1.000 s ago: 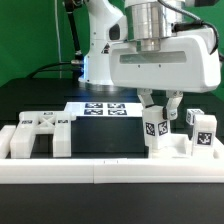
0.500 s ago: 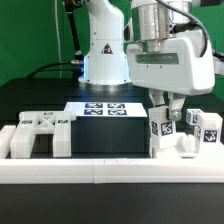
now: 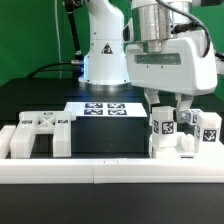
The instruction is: Assemble chair
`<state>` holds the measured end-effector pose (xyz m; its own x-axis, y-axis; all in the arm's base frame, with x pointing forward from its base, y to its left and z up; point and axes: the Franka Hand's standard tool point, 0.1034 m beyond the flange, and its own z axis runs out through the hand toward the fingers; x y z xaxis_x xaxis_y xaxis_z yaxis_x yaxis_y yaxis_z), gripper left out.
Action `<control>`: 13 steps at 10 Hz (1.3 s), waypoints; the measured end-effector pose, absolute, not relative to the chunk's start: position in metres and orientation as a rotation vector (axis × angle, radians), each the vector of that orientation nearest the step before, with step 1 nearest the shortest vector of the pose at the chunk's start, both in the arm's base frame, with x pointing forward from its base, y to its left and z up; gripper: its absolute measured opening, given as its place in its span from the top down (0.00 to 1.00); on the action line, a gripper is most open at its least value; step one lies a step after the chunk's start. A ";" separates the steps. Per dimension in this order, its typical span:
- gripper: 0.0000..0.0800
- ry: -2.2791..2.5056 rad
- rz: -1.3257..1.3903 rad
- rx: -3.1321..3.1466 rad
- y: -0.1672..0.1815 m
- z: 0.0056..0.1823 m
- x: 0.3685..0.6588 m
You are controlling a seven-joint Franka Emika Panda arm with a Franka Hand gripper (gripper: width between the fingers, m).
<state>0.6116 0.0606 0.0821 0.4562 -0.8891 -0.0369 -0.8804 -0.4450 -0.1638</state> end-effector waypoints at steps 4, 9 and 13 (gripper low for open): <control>0.19 1.004 -0.131 -2.821 0.059 0.082 0.612; 0.19 0.376 -0.176 -3.007 0.055 0.082 0.612; 0.19 0.017 -0.192 -3.062 0.054 0.082 0.612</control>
Offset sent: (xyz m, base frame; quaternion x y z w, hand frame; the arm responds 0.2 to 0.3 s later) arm -0.0043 -0.0017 0.0026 0.0015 -0.0036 -0.2342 0.9722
